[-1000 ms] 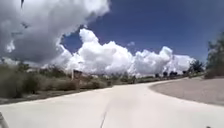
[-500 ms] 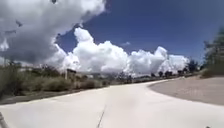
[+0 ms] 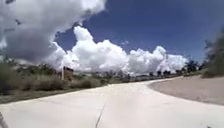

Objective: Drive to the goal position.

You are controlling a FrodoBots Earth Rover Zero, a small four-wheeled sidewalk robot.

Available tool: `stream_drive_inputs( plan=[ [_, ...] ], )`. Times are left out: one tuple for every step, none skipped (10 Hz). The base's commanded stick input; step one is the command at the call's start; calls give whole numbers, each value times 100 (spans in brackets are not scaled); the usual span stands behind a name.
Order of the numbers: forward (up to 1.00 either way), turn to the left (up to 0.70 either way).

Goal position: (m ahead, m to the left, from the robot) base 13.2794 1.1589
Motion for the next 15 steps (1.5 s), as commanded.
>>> stream_drive_inputs(
  plan=[
    [85, 0],
    [85, 0],
    [85, 0],
    [85, 0],
    [85, 0],
    [85, 0],
    [85, 0],
    [85, 0],
    [85, 0],
    [85, 0],
    [85, 0],
    [85, 0],
    [85, 0],
    [85, 0],
    [85, 0]
  ],
)
